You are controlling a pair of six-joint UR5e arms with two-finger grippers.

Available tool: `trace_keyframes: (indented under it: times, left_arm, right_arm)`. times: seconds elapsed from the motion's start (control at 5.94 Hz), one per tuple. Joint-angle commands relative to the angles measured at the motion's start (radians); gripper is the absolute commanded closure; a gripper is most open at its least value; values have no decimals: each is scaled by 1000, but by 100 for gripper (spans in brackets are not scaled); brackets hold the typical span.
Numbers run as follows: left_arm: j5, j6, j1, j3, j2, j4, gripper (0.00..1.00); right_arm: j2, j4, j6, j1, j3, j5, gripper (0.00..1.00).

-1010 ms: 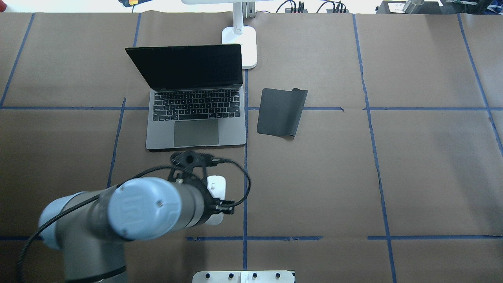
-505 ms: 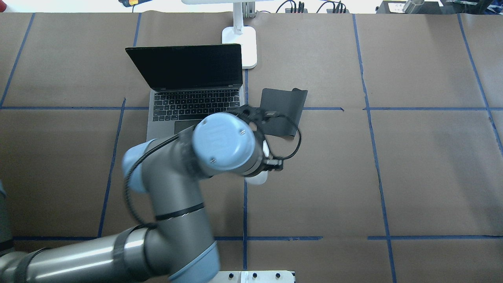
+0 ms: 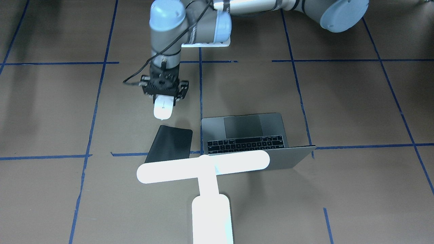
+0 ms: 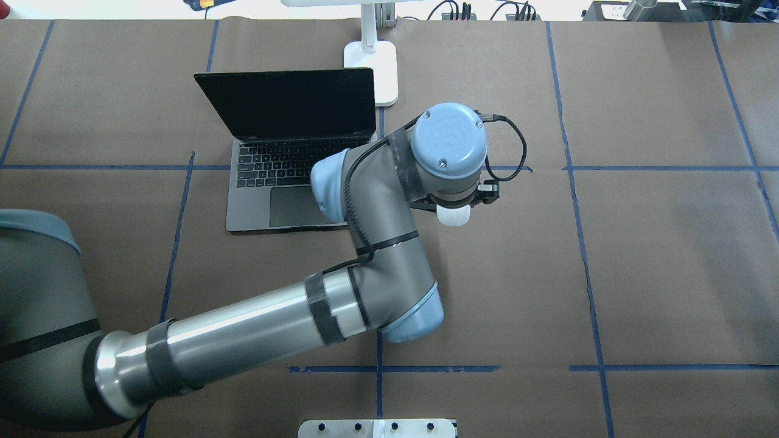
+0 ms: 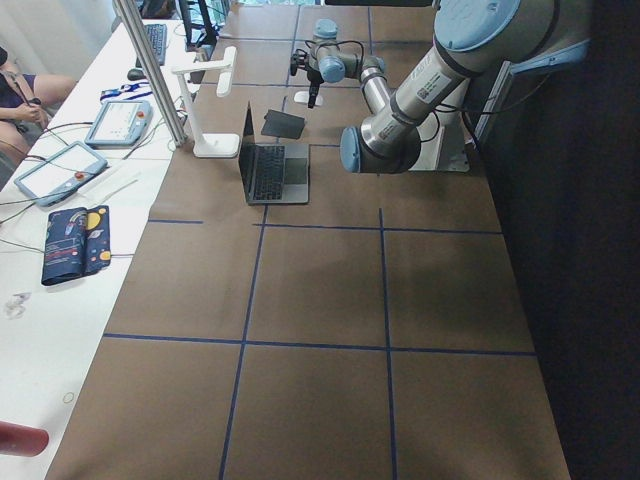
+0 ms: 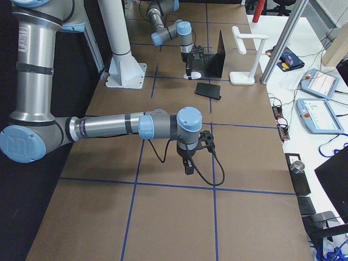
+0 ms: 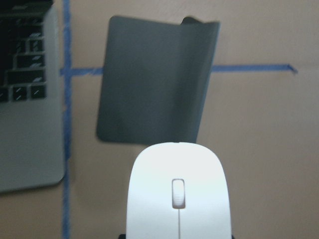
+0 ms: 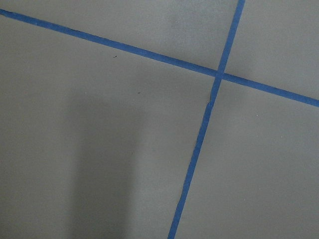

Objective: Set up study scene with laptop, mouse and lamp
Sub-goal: 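Lower the white mouse onto the black mouse pad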

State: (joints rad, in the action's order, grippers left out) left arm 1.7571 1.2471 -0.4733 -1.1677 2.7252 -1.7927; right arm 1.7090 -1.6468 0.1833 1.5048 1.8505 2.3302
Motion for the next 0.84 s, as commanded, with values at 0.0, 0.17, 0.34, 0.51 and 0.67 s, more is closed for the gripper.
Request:
trace_keyframes:
  times: [0.0,0.17,0.34,0.51,0.67]
  left_arm:
    - [9,0,-39,385,171,-194,95]
    - [10,-3,-51,487,215,-224,96]
    - [9,-3,-54,566,217,-299,96]
    - [9,-3,-68,585,218,-307,96]
    - [10,-3,-68,591,218,-307,94]
  right_arm:
    - [0,-1,-1,0,-4,14,0]
    - [0,1,-1,0,-4,14,0]
    - [0,1,-1,0,-5,14,0]
    - [0,-1,-1,0,-5,12,0]
    - [0,1,-1,0,-4,14,0]
